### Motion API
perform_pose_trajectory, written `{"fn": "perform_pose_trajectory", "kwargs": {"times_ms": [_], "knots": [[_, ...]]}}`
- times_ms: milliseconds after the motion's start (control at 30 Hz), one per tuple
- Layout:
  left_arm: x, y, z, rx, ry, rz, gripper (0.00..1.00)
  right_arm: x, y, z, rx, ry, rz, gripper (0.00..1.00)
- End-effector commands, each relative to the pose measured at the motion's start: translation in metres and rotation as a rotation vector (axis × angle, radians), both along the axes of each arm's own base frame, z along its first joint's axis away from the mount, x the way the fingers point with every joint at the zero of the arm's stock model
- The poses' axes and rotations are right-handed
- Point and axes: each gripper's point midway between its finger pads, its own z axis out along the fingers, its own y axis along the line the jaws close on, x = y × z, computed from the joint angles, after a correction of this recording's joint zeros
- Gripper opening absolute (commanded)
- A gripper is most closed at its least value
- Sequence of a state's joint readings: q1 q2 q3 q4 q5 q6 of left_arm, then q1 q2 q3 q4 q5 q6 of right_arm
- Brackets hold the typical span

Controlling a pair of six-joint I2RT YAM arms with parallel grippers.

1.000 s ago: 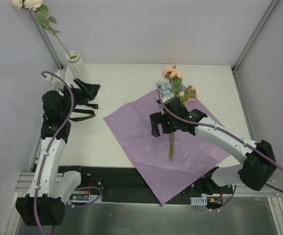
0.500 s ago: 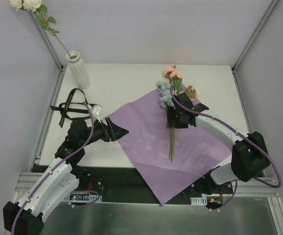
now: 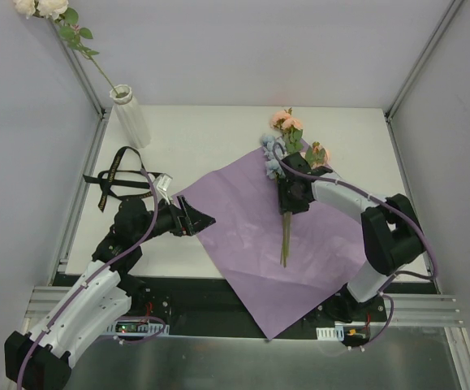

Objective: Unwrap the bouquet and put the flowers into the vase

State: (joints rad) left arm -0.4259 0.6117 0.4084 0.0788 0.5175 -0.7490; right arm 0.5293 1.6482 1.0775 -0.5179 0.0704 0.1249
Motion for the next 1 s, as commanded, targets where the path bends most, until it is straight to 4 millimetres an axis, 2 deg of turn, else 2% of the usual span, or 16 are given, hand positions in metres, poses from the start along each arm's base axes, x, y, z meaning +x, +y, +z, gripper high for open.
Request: {"fn": "perform_pose_trajectory", "kwargs": {"times_ms": [0,100,267,333,433,567,633,733,800,967], "knots": [[-0.003,-0.004,0.012,-0.025,-0.061,-0.035,0.8,0.011,0.011,0.0,0.008,-0.023,0.036,0.42],[-0.003,-0.004,0.011,-0.023,-0.054,-0.035,0.8,0.015,0.012,-0.002,-0.025,-0.041,0.047,0.29],[0.001,-0.005,0.009,-0.015,-0.04,-0.032,0.8,0.017,0.013,-0.002,-0.082,-0.06,0.067,0.29],[0.002,-0.006,0.01,-0.014,-0.037,-0.032,0.8,0.017,0.007,-0.001,-0.12,-0.065,0.064,0.31],[0.003,-0.007,0.01,-0.013,-0.03,-0.035,0.79,0.018,0.002,0.011,-0.161,-0.088,0.072,0.43],[0.005,-0.007,0.011,-0.008,-0.031,-0.033,0.8,0.019,0.008,0.041,-0.163,-0.176,0.108,0.47],[0.007,-0.008,0.011,-0.006,-0.027,-0.032,0.8,0.018,0.016,0.042,-0.118,-0.172,0.124,0.44],[0.008,-0.009,0.012,-0.008,-0.027,-0.034,0.8,0.02,0.023,0.035,-0.1,-0.156,0.135,0.39],[0.007,-0.01,0.014,-0.013,-0.023,-0.043,0.8,0.022,0.024,0.024,-0.112,-0.136,0.134,0.37],[0.004,-0.011,0.015,-0.026,-0.018,-0.053,0.8,0.021,0.02,0.0,-0.152,-0.097,0.126,0.37]]}}
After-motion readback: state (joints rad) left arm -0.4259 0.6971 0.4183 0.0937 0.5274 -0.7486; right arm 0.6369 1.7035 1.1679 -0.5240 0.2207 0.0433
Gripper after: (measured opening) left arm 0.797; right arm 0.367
